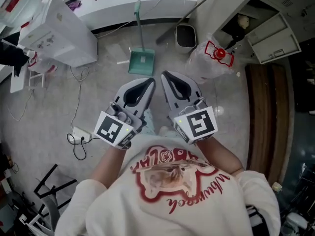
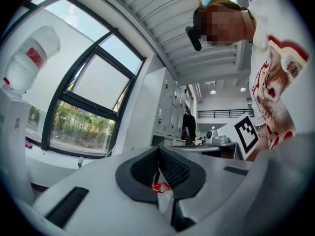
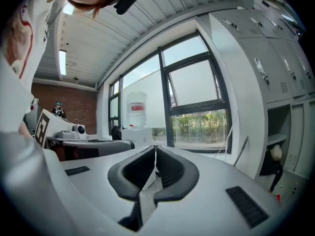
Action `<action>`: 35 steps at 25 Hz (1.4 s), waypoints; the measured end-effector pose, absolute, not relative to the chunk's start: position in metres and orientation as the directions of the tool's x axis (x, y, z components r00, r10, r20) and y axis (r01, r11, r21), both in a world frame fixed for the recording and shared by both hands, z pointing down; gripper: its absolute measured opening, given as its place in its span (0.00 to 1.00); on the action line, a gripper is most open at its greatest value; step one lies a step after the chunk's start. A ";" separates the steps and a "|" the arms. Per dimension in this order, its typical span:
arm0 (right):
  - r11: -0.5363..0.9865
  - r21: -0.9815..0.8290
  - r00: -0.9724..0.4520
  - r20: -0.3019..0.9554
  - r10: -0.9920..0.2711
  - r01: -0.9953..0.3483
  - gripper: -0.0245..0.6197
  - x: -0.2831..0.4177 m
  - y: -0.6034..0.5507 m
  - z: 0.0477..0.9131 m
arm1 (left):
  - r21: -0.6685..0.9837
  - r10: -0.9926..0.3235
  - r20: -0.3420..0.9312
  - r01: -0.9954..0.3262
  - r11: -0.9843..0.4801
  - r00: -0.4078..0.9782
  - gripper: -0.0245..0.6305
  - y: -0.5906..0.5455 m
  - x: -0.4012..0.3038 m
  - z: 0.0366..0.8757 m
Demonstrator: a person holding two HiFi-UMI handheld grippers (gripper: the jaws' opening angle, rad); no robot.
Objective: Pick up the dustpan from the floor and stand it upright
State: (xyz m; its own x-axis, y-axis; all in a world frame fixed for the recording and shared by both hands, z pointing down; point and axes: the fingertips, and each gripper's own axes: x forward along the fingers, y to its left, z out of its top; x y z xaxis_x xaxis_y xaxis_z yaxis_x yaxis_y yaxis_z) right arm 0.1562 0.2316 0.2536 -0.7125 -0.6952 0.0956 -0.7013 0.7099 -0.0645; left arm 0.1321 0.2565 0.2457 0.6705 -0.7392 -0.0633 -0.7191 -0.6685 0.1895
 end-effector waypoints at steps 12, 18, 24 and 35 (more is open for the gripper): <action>0.740 -0.137 -0.753 0.102 -0.650 -0.658 0.08 0.144 0.384 0.197 | 0.146 -0.754 -0.117 -0.740 -0.657 0.646 0.07 0.406 0.119 0.161; 0.699 -0.138 -0.712 0.091 -0.696 -0.702 0.08 0.113 0.435 0.191 | 0.148 -0.722 -0.118 -0.707 -0.692 0.682 0.07 0.473 0.086 0.159; 0.668 -0.186 -0.689 0.077 -0.721 -0.720 0.08 0.067 0.504 0.205 | 0.202 -0.682 -0.026 -0.664 -0.720 0.731 0.07 0.544 0.053 0.199; 0.689 -0.165 -0.703 0.044 -0.710 -0.706 0.08 0.075 0.547 0.180 | 0.229 -0.681 -0.096 -0.650 -0.725 0.726 0.07 0.586 0.060 0.170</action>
